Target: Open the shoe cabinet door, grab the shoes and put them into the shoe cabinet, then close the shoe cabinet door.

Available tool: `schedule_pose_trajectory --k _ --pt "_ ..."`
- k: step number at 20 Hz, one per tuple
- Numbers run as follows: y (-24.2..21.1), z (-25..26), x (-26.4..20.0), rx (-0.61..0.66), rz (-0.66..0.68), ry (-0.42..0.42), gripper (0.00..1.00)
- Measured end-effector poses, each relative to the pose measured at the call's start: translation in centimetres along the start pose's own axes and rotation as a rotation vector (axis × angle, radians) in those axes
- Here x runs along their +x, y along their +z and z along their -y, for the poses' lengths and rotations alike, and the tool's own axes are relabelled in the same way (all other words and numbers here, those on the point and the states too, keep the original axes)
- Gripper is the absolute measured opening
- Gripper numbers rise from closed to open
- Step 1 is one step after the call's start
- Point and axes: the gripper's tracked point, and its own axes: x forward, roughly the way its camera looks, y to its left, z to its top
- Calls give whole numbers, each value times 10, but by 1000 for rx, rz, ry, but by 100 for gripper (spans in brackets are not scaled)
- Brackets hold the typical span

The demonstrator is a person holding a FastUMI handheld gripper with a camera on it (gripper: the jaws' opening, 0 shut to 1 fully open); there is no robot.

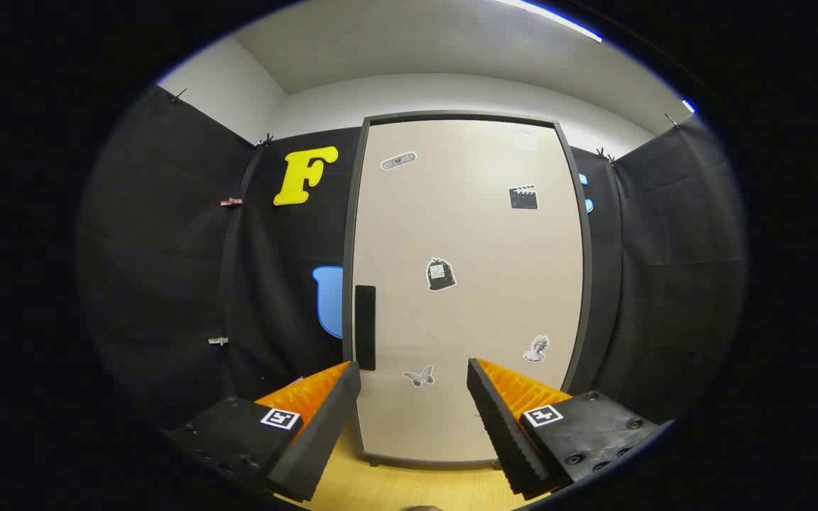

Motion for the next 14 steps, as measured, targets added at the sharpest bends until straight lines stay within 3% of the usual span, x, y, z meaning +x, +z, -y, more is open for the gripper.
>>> schedule_pose_trajectory --k 14 --pt "-7 -11 8 -10 -7 24 98"
